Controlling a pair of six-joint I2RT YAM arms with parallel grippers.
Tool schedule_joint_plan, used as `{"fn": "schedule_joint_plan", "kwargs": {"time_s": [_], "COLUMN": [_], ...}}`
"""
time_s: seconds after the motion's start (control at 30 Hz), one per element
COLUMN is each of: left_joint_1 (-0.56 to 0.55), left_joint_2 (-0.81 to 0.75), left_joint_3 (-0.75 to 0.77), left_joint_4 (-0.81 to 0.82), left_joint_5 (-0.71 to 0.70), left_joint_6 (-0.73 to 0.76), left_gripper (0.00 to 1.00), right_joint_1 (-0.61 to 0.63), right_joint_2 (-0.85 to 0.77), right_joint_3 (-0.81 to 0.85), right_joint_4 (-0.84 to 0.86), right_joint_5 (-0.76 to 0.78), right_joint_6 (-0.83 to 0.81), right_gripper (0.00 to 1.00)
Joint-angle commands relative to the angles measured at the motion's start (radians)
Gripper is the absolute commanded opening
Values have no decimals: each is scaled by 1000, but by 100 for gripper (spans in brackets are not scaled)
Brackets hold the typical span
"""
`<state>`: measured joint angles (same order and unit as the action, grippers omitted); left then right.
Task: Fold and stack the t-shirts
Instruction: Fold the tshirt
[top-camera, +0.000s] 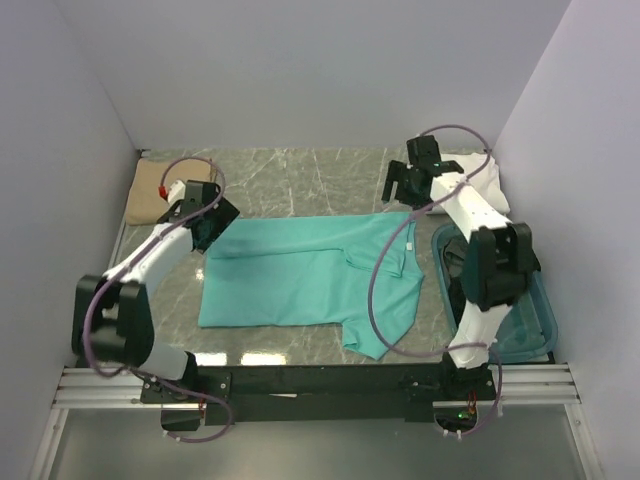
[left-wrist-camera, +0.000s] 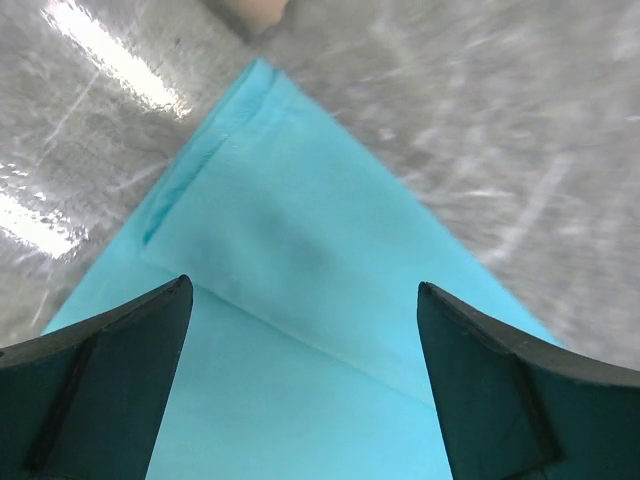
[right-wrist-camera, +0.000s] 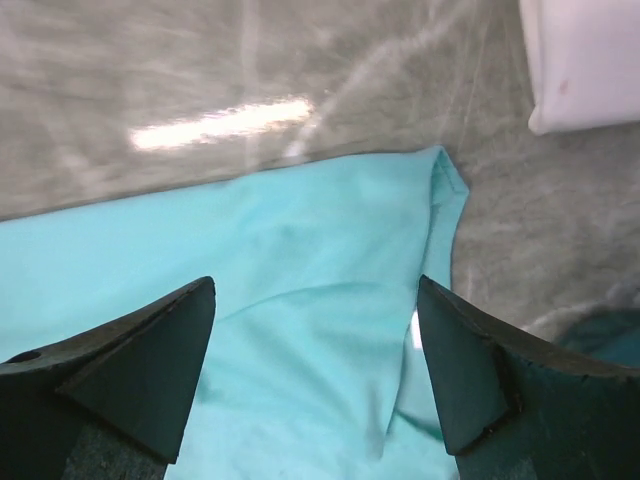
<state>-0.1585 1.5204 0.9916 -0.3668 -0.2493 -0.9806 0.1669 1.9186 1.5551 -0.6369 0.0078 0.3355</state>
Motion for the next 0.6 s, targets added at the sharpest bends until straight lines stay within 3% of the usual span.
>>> {"fn": "schedule_joint_plan", "kwargs": {"time_s": [0.0,0.27,0.57], "left_joint_1": [-10,-15,-45], "left_joint_2": [-168,-518,-768], "left_joint_3": [-16,-270,-527], "left_joint_4": [-73,-282,-400], "left_joint_5": [-70,-61,57], "left_joint_6": [-47,-170,-306], "left_gripper": [99,99,99], "right_joint_1": [58,241,267], "right_joint_2": [-209,-568,-780], "right_joint_3": [-85,-470,-708], "right_joint_4": [32,98,115], "right_joint_5": [62,152,124], "right_joint_6": [3,143,215], "right_gripper": [88,90,90]}}
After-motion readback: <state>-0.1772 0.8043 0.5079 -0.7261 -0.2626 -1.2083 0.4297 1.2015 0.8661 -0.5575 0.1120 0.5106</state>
